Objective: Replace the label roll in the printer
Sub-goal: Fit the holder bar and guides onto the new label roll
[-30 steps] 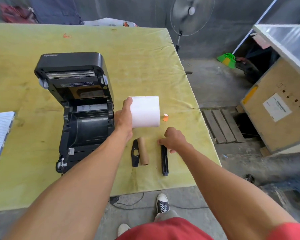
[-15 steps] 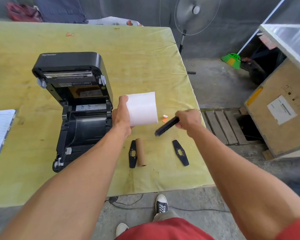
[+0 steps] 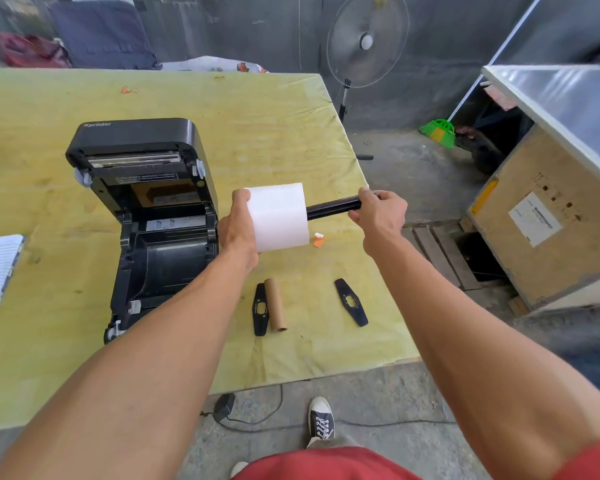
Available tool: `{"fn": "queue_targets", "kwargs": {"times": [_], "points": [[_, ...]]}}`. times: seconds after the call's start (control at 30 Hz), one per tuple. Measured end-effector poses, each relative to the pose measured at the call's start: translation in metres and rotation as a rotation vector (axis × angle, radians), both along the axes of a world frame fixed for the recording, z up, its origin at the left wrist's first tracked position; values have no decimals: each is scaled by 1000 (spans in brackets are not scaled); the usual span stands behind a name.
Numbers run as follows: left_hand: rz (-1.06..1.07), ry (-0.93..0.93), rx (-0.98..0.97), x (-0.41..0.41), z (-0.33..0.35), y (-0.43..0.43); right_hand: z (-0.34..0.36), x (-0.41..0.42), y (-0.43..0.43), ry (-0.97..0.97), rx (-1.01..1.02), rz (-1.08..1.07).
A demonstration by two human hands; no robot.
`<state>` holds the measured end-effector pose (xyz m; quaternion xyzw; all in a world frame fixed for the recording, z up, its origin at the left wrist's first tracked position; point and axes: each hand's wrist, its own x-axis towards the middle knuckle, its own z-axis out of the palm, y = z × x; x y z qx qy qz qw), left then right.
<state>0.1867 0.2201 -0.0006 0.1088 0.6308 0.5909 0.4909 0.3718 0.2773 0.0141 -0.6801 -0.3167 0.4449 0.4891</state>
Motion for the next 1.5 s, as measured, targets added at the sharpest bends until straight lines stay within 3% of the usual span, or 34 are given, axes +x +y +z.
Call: {"fn": "queue_targets", "kwargs": {"times": [0.57,0.77,0.9,1.07,1.3,1.5], "points": [[-59,-5,-20,-2,9,-5,-6,-30,-30,50,78,351],[-93,-4,-36,-2,10,-7,-8,-36,-36,-80,158,487],[-61,17,-46,-3,11,-6,-10,-33,-35,-56,171,534],[-56,23,-41,-6,9,-5,-14,-32,-36,103,165,439],[-48,50,-54,-4,4,-3,-24,-32,-33,91,112,401],[-165,57,-38,-8,-1,1,-32,-31,-29,96,83,395]]}}
